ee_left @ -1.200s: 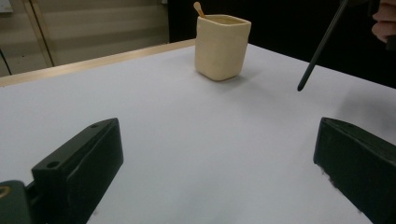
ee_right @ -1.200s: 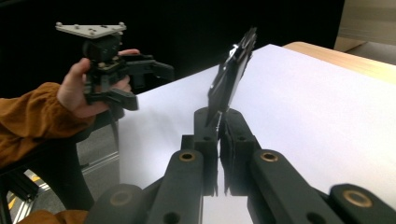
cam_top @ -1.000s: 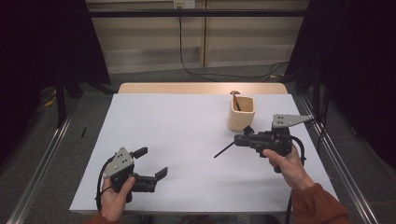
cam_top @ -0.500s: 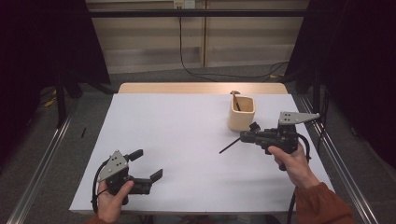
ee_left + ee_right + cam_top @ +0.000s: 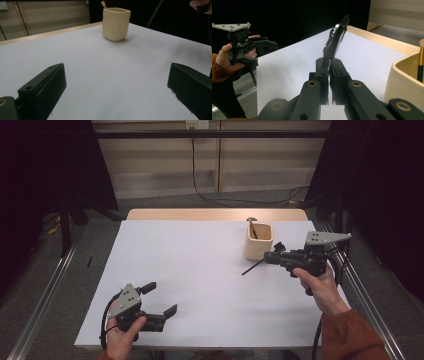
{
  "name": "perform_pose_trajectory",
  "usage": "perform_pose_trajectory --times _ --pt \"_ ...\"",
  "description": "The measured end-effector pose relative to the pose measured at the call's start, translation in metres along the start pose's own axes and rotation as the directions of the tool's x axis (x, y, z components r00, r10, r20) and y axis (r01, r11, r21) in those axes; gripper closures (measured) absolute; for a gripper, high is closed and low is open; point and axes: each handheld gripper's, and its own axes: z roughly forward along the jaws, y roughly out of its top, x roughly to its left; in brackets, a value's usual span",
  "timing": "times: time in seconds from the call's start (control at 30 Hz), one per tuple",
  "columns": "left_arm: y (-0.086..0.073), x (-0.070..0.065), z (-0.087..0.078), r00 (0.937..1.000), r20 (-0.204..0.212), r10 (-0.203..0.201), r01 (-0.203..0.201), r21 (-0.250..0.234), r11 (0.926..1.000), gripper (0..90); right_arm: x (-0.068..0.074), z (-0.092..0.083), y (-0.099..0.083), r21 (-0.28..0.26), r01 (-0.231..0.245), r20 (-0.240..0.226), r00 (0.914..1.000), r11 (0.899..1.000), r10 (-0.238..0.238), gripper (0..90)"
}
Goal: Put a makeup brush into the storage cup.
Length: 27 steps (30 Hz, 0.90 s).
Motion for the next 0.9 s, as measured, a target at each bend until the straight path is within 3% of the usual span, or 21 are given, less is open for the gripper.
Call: perform_pose_trajectory --times 0.23,0.53,0.9 --pt "0.0 0.003 -0.001 0.9999 -0.01 -0.006 0.006 0.001 1.0 2.2 -0.006 0.0 0.012 0.0 0.004 0.028 0.9996 1.0 -0.004 85.1" --pt "0.0 0.006 -0.003 0.9993 0.02 -0.032 0.033 -0.024 0.9992 2.1 -0.02 0.005 0.025 0.012 0.01 0.061 0.998 1.0 -0.011 85.0" --pt "-0.003 0.006 -0.003 0.9996 -0.004 -0.029 0.029 -0.035 0.999 2.0 -0.035 0.003 0.029 0.023 -0.003 0.102 0.9948 1.0 0.001 85.0"
